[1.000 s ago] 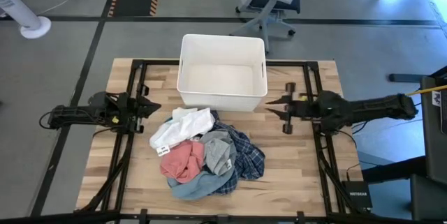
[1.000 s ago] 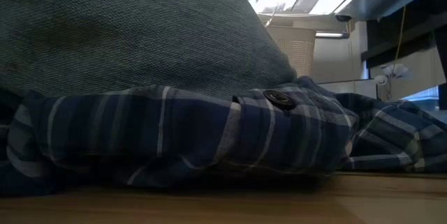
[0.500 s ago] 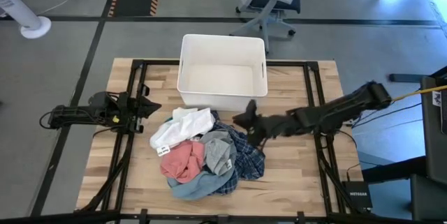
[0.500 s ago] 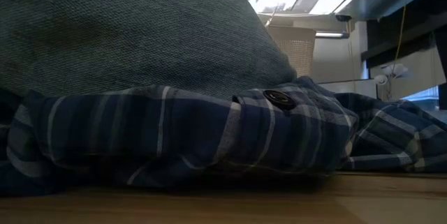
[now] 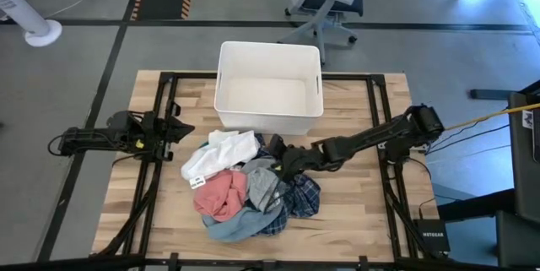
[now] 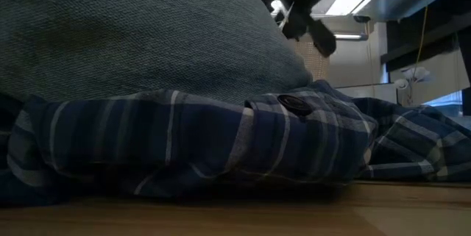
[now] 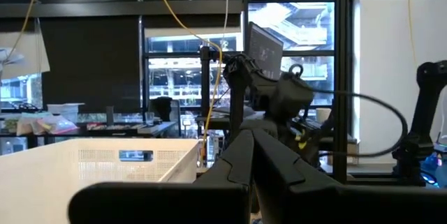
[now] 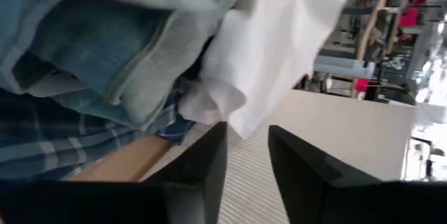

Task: Sort clothes
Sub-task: Put the white shorts into the white laundry bin

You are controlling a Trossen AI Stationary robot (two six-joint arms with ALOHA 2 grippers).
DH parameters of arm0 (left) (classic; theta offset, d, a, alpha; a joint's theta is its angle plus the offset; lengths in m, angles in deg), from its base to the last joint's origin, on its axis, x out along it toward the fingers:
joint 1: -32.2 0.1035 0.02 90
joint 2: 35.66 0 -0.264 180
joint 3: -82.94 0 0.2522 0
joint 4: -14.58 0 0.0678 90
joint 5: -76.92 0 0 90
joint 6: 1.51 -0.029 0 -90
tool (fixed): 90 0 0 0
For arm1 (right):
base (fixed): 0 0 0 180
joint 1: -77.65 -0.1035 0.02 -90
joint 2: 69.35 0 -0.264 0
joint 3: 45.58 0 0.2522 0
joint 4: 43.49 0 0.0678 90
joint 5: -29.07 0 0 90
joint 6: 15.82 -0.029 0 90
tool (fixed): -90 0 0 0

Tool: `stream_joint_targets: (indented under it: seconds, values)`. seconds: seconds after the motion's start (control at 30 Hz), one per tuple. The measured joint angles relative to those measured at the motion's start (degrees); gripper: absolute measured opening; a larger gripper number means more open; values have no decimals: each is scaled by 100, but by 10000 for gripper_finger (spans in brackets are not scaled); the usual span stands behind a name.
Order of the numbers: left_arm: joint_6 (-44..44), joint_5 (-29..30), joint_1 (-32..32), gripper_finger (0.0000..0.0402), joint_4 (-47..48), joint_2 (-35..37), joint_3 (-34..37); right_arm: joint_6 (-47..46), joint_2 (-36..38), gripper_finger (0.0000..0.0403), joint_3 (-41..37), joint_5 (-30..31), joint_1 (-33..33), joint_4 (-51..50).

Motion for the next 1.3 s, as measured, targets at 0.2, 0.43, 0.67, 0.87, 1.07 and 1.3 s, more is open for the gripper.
stream_joint_targets:
  seconds: [0.2,0.43,0.67,0.87,1.07,1.3]
  values:
    - [0,0,0,0,0,0,0,241,-262,212,6,-159,247,470]
    - [0,0,1,0,-3,0,0,959,-631,255,7,-534,432,928]
    - [0,0,0,0,-24,0,0,1371,-967,257,7,-900,463,2120]
    - [2,0,2,0,-25,0,0,1347,-1168,228,9,-854,598,2294]
    - [0,10,0,0,-24,0,0,1358,-1171,147,9,-666,605,2394]
    - [2,26,0,0,-42,0,0,1350,-1171,17,76,-701,725,2294]
